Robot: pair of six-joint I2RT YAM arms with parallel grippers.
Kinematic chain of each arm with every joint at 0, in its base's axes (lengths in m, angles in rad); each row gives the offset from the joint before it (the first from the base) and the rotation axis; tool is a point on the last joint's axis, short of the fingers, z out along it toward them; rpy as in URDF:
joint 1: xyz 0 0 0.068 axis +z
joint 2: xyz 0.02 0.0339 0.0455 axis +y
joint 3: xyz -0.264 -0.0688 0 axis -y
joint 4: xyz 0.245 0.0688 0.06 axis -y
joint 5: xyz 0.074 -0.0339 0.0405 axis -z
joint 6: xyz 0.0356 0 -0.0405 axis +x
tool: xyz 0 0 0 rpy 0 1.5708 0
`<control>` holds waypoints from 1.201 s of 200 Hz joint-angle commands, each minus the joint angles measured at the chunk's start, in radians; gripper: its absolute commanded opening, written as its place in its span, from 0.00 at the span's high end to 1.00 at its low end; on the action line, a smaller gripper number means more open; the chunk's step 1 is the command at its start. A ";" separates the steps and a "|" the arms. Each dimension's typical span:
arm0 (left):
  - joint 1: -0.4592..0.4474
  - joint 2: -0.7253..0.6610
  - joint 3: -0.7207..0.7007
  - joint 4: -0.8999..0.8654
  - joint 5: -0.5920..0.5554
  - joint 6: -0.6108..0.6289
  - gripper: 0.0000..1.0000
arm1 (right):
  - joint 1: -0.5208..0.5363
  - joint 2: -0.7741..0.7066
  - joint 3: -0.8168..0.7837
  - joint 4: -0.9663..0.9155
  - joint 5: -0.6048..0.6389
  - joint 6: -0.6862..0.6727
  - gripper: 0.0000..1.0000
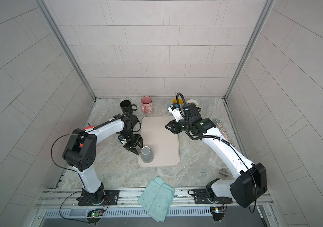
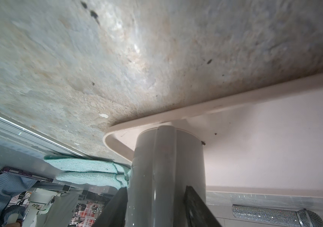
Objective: Turn the mug right side up
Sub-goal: Pick up the mug from the tray.
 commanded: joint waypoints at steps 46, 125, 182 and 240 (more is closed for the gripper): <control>-0.019 0.044 -0.009 0.010 0.014 -0.017 0.57 | -0.009 -0.031 -0.015 0.009 -0.006 0.007 0.74; -0.027 0.064 -0.009 0.024 0.030 -0.003 0.84 | -0.012 -0.029 -0.017 0.013 -0.002 0.013 0.74; -0.030 0.070 0.001 0.034 0.037 0.023 1.00 | -0.013 -0.032 -0.024 0.016 0.003 0.015 0.74; -0.032 0.009 0.064 0.124 -0.051 0.095 1.00 | -0.016 -0.044 -0.035 0.020 0.009 0.021 0.74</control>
